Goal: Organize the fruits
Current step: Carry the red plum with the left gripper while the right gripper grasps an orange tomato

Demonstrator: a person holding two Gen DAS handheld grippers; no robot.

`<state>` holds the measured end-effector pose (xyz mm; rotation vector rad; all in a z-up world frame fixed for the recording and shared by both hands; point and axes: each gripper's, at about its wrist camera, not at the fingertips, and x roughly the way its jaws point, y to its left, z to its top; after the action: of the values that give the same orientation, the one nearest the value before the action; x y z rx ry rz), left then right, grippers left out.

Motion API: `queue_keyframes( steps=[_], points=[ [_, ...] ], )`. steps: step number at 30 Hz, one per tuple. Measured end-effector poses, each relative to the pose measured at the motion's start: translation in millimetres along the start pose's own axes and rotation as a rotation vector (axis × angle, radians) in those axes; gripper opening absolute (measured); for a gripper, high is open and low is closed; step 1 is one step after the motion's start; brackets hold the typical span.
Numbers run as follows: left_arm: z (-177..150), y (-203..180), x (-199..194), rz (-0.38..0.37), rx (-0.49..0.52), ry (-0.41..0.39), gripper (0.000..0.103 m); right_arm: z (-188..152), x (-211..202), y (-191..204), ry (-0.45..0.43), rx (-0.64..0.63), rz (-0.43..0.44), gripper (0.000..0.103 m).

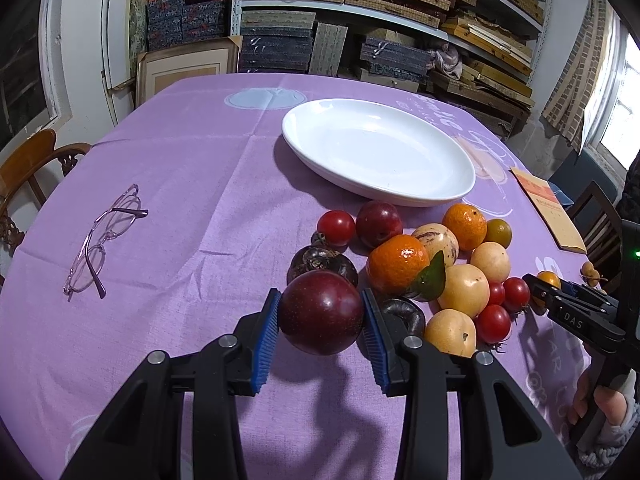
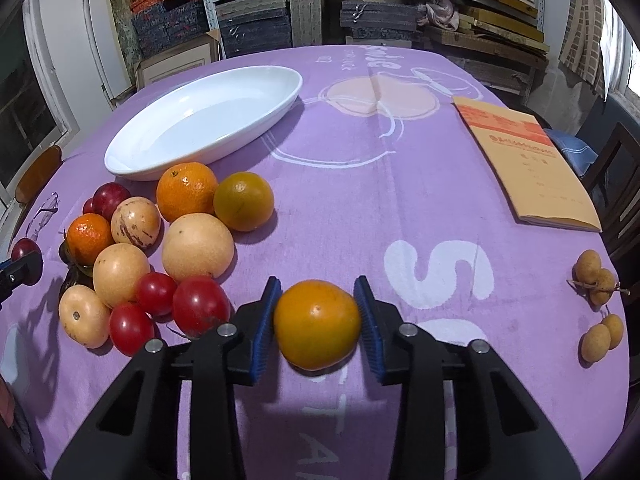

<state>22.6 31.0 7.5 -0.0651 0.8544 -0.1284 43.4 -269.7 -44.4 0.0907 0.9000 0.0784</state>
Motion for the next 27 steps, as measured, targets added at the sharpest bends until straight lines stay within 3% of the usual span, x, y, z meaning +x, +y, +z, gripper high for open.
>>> queue_keyframes(
  steps=[14, 21, 27],
  points=[
    [17.0, -2.5, 7.4, -0.004, 0.030, 0.009, 0.040, 8.5, -16.7, 5.0, -0.045, -0.012, 0.037, 0.037],
    [74.0, -19.3, 11.8, -0.005, 0.103, -0.066, 0.040, 68.8, -35.9, 37.4, -0.092, -0.126, 0.103, 0.037],
    [120.7, -42.4, 48.4, -0.016, 0.142, -0.084, 0.040, 133.0, 6.3, 66.6, -0.087, -0.157, 0.118, 0.037]
  ],
)
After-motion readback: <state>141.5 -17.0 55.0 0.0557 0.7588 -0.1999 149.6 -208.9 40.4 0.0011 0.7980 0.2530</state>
